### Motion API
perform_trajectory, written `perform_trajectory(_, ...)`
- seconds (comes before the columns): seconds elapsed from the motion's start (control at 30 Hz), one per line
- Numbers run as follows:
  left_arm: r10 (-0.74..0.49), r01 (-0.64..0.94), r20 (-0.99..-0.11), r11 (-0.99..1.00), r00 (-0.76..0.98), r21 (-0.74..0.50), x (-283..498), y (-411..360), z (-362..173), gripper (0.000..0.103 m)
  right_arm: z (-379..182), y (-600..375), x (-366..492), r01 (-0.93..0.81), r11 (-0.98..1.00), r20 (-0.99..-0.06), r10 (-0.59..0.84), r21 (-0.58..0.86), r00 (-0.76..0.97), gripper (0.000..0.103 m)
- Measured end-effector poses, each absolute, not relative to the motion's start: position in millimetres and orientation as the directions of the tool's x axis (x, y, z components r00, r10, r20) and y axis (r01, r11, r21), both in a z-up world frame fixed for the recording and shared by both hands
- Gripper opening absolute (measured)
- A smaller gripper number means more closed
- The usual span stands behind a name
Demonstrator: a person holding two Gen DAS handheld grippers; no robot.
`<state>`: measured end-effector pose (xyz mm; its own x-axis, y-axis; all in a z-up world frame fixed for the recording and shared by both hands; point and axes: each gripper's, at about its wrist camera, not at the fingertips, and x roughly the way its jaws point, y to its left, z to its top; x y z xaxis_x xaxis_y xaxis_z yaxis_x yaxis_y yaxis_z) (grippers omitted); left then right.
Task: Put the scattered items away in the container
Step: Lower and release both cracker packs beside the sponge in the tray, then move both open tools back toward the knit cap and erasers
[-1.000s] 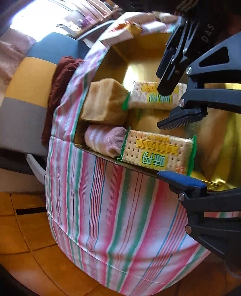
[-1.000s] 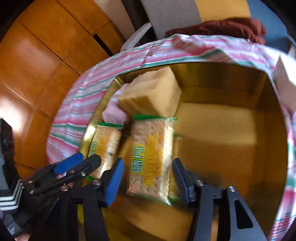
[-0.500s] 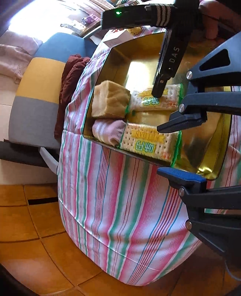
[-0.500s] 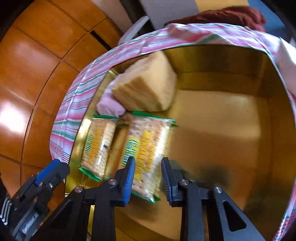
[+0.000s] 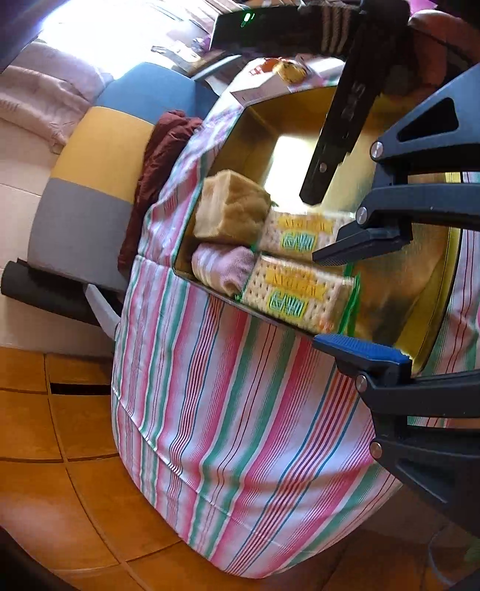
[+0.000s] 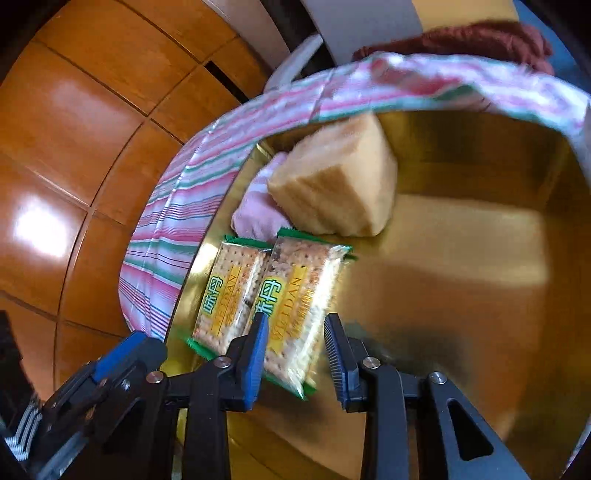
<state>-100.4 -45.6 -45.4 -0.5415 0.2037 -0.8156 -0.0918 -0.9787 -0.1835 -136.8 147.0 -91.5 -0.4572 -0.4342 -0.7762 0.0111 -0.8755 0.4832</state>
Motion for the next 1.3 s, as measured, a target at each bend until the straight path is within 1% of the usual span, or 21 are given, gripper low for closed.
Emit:
perform_trajectory(0.07, 0.208, -0.091, -0.819, -0.978, -0.535, -0.188, -98.3, -40.0, -46.1, 0.039, -76.3, 154.9, -125.0, 0.017, -0.898, -0.782, -0.392, 0.439, -0.485, 0.044)
perform_trajectory(0.3, 0.246, -0.109, -0.829, -0.969, -0.502, -0.221, -81.7, -14.0, -44.5, 0.039, -45.5, 171.8, -93.7, 0.028, -0.949, -0.795, -0.278, 0.313, -0.539, 0.050)
perform_trajectory(0.4, 0.250, -0.139, -0.820, -0.968, -0.515, -0.208, -70.3, -0.4, -38.9, 0.039, -38.1, 176.1, -80.4, 0.022, -0.963, -0.796, -0.235, 0.269, -0.557, 0.054)
perform_trajectory(0.47, 0.260, -0.157, -0.817, -0.965, -0.515, -0.208, -65.3, 7.9, -36.7, 0.039, -34.7, 181.2, -71.0, 0.015, -0.966, -0.794, -0.222, 0.259, -0.566, 0.059)
perform_trajectory(0.7, 0.313, -0.236, -0.788, -0.947, -0.530, -0.217, -43.9, 41.0, -24.8, 0.039, -22.3, 204.9, -43.6, -0.019, -0.973, -0.774, -0.170, 0.229, -0.610, 0.061)
perform_trajectory(0.83, 0.347, -0.320, -0.777, -0.927, -0.526, -0.197, -28.8, 68.2, -20.9, 0.039, -15.4, 228.8, -18.5, -0.074, -0.980, -0.748, -0.093, 0.186, -0.657, 0.067)
perform_trajectory(0.9, 0.373, -0.372, -0.772, -0.908, -0.515, -0.190, -19.4, 85.4, -21.3, 0.039, -15.1, 242.6, -6.5, -0.110, -0.979, -0.742, -0.053, 0.169, -0.668, 0.067)
perform_trajectory(1.1, 0.442, -0.500, -0.775, -0.845, -0.452, -0.190, 3.0, 133.1, -27.1, 0.039, -28.0, 299.7, 23.6, -0.237, -0.946, -0.748, -0.010, 0.222, -0.664, 0.067)
perform_trajectory(1.3, 0.479, -0.581, -0.782, -0.792, -0.400, -0.188, 21.7, 168.4, -33.8, 0.039, -49.6, 347.3, 53.0, -0.333, -0.917, -0.755, 0.055, 0.222, -0.654, 0.067)
